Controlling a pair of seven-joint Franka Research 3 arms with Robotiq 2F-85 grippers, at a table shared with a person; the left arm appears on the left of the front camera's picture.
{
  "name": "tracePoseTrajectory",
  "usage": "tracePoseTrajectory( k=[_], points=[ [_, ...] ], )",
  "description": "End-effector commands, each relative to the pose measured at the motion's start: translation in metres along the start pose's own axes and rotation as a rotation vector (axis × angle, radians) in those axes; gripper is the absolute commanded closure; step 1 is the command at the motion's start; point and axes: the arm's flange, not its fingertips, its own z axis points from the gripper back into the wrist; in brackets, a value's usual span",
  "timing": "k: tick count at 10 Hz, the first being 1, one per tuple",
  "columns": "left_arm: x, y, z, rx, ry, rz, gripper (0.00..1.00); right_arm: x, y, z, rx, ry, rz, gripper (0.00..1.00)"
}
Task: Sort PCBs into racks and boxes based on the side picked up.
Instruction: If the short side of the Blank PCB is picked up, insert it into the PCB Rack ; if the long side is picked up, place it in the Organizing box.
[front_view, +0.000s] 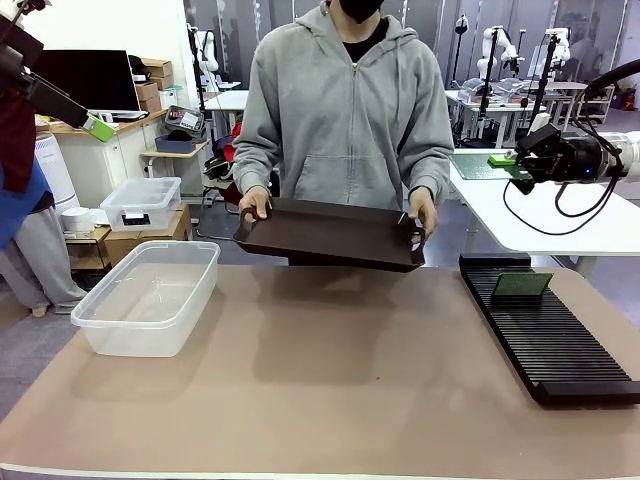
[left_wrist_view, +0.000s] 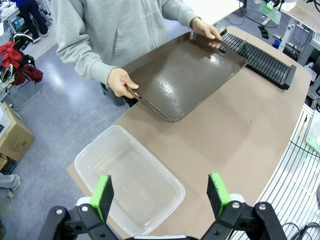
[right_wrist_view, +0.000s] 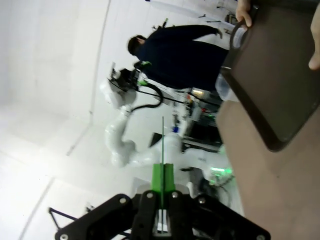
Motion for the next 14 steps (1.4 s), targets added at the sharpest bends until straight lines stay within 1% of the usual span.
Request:
tracePoseTrajectory(
  k=[1, 2, 3, 4, 5, 6, 7, 8, 9, 10, 11, 12, 14],
  points=[
    [-0.002, 0.0, -0.001, -0.001, -0.01, -0.001, 0.0, -0.015, 0.014, 0.004, -0.14, 0.033, 0.232, 0.97],
    [-0.002, 0.0, -0.001, -0.001, -0.01, -0.001, 0.0, -0.024, 0.026, 0.012, -0.226, 0.002, 0.439, 0.97],
    [-0.002, 0.0, -0.001, -0.001, -0.01, -0.001, 0.0, -0.035, 0.038, 0.022, -0.298, 0.013, 0.573, 0.97],
    [-0.002, 0.0, -0.001, -0.001, -0.01, -0.001, 0.0, -0.046, 0.047, 0.029, -0.315, 0.075, 0.632, 0.97],
    [-0.002, 0.0, -0.001, -0.001, -0.01, -0.001, 0.0, -0.057, 0.056, 0.037, -0.363, 0.108, 0.724, 0.97],
    [-0.002, 0.0, -0.001, -0.001, -0.01, -0.001, 0.0, -0.072, 0.066, 0.041, -0.4, 0.193, 0.828, 0.97],
    [-0.002, 0.0, -0.001, -0.001, -0.01, -0.001, 0.0, -0.086, 0.078, 0.046, -0.456, 0.248, 0.913, 0.97],
    [-0.002, 0.0, -0.001, -0.001, -0.01, -0.001, 0.0, -0.102, 0.085, 0.045, -0.435, 0.305, 1.003, 0.97],
    [-0.002, 0.0, -0.001, -0.001, -0.01, -0.001, 0.0, -0.119, 0.091, 0.047, -0.454, 0.351, 1.048, 0.97],
    [-0.002, 0.0, -0.001, -0.001, -0.01, -0.001, 0.0, -0.129, 0.095, 0.054, -0.479, 0.357, 1.077, 0.97],
    [-0.002, 0.0, -0.001, -0.001, -0.01, -0.001, 0.0, -0.138, 0.094, 0.057, -0.47, 0.304, 1.073, 0.97],
    [-0.002, 0.0, -0.001, -0.001, -0.01, -0.001, 0.0, -0.113, 0.102, 0.055, -0.433, 0.369, 1.036, 0.97],
    [-0.002, 0.0, -0.001, -0.001, -0.01, -0.001, 0.0, -0.113, 0.102, 0.055, -0.433, 0.369, 1.036, 0.97]
  ],
)
